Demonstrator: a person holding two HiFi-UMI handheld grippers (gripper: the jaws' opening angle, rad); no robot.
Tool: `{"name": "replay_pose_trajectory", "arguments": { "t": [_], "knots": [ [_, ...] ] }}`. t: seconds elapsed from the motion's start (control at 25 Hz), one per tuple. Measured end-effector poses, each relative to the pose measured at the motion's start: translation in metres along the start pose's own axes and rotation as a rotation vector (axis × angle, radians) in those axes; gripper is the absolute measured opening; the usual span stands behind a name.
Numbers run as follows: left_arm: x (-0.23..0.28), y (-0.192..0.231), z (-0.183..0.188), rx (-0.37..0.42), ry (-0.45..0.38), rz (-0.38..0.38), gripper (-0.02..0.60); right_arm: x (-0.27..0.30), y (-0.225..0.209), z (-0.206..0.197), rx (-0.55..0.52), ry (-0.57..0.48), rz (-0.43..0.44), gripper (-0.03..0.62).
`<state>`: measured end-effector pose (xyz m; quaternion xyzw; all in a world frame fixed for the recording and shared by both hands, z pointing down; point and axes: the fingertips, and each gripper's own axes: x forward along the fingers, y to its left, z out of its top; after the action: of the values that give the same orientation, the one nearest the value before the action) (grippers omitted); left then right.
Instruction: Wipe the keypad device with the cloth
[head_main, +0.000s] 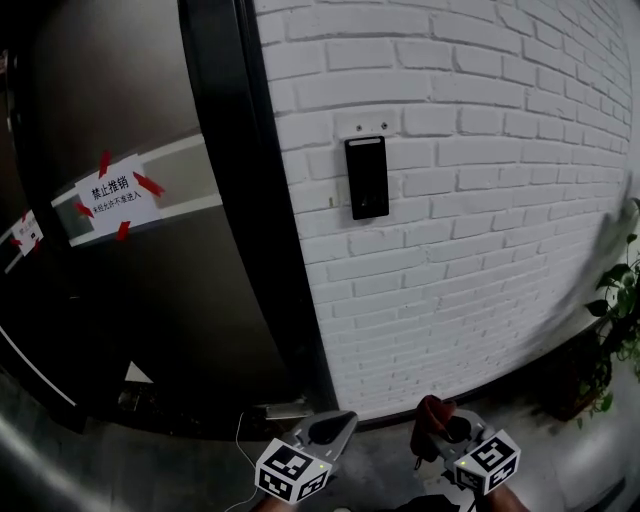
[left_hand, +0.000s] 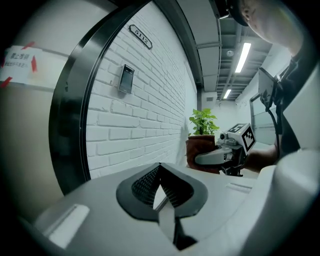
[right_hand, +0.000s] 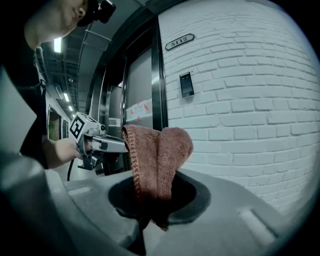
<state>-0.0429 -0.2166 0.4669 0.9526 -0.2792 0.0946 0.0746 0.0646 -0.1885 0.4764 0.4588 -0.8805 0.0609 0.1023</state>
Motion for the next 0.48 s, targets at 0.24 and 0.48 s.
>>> {"name": "replay_pose_trajectory", "arguments": {
  "t": [0.24, 0.48],
  "knots": [
    [0.013, 0.020, 0.012, -0.008, -0.030, 0.012, 0.017, 0.022, -0.007, 0.014, -0.056, 0.007, 0.026, 0.055],
    [0.036, 0.012, 0.018, -0.032, -0.041, 0.058, 0.017, 0.027, -0.028, 0.027, -0.115, 0.005, 0.104, 0.055]
  ]
}}
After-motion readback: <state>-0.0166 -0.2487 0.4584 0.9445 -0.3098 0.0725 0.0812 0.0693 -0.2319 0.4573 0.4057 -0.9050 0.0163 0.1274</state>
